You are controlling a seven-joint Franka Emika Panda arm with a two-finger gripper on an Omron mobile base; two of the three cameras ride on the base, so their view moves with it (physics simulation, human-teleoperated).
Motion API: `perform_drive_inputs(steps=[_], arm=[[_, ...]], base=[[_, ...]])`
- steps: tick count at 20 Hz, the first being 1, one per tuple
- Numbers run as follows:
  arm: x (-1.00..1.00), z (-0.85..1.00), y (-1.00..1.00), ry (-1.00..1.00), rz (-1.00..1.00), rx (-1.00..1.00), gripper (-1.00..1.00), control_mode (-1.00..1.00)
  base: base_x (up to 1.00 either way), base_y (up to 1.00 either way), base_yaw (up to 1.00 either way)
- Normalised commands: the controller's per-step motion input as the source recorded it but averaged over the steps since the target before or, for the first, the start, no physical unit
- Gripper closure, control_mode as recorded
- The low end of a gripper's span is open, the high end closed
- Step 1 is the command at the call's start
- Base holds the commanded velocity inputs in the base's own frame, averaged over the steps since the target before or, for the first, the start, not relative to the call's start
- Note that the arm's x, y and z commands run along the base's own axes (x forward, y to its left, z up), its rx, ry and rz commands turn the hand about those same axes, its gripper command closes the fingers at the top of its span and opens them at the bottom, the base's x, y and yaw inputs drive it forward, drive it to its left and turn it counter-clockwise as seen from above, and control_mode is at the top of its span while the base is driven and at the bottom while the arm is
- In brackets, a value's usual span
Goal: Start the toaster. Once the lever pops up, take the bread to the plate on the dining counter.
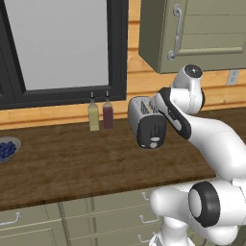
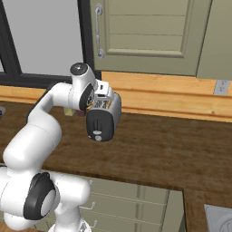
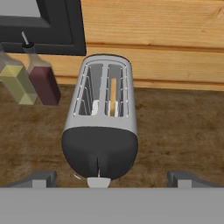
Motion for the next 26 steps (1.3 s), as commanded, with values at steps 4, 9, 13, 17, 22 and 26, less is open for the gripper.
perform_drive_inputs(steps=[4,9,13,17,22,26], arm=[[0.0,0.0,0.0,0.0,0.0,0.0,-1.0,-1.0],[0.0,0.0,0.0,0.0,0.0,0.0,-1.0,-1.0],[0.0,0.0,0.0,0.0,0.0,0.0,-1.0,-1.0],[0.0,0.0,0.0,0.0,0.0,0.0,-1.0,-1.0],[0.0,0.0,0.0,0.0,0.0,0.0,-1.0,-1.0],[0.0,0.0,0.0,0.0,0.0,0.0,-1.0,-1.0]], base=[[0.0,0.0,0.0],[0.0,0.0,0.0],[0.0,0.0,0.0],[0.0,0.0,0.0],[0.0,0.0,0.0],[0.0,0.0,0.0]])
